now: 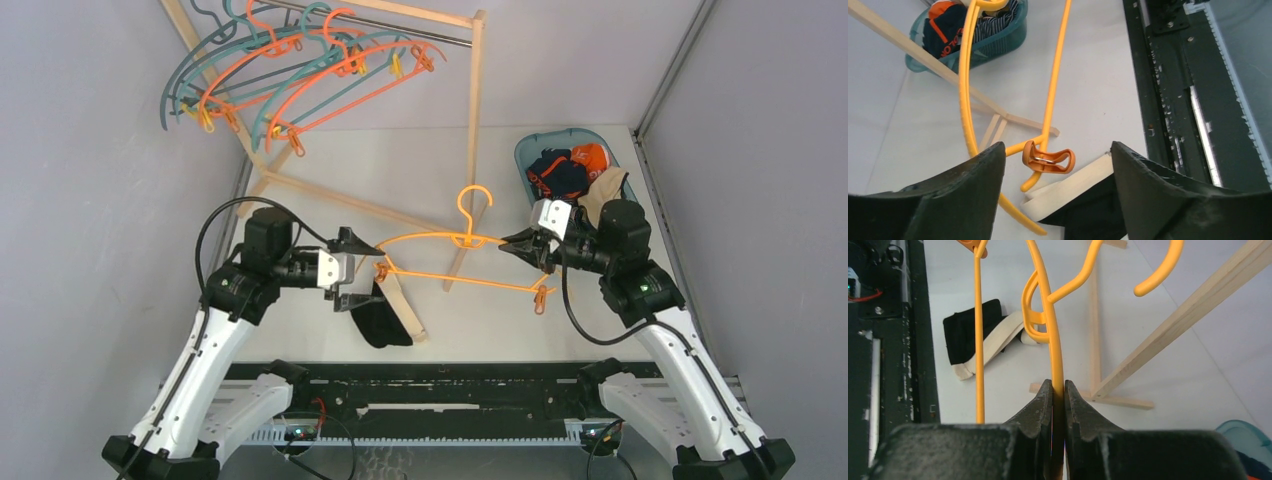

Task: Remove the underwear clipped to the hanger
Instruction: Remove the underwear from the hanger.

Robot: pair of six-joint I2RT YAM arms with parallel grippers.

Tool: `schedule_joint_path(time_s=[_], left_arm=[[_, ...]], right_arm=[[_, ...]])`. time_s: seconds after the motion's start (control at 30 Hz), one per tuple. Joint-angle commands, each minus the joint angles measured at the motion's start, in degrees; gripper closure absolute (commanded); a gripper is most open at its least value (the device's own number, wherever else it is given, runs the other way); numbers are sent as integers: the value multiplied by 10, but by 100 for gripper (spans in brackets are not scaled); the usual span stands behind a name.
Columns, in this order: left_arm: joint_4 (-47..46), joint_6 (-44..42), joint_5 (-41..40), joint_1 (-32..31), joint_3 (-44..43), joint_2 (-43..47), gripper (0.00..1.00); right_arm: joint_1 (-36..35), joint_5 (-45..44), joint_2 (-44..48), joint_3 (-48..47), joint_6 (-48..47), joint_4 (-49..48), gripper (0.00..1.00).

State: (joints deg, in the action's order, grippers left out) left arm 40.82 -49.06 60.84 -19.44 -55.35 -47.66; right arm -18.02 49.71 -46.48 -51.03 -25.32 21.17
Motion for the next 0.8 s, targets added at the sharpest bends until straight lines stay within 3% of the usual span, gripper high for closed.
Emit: schedule_joint_path(time_s=[0.0,0.13,0.27,0.4,0.6,0.77], left_arm=[[64,-12,18,-3,-54,11,6],[112,-1,15,-3,-94,11,0],[57,116,-11,-3,-105,6,1],[-34,275,-73,-3,-98,-20,12],[51,294,-57,-21,-130,-104,23],[65,300,-74,-55,-125,-145,35]], right_arm=[[-1,6,15,6,-72,-15,100],[-15,10,14,13,-137,9,100],[-36,14,21,16,-160,26,100],[-49,13,30,21,-163,23,100],[-59,4,28,21,-165,21,100],[-65,-5,28,24,-169,20,100]])
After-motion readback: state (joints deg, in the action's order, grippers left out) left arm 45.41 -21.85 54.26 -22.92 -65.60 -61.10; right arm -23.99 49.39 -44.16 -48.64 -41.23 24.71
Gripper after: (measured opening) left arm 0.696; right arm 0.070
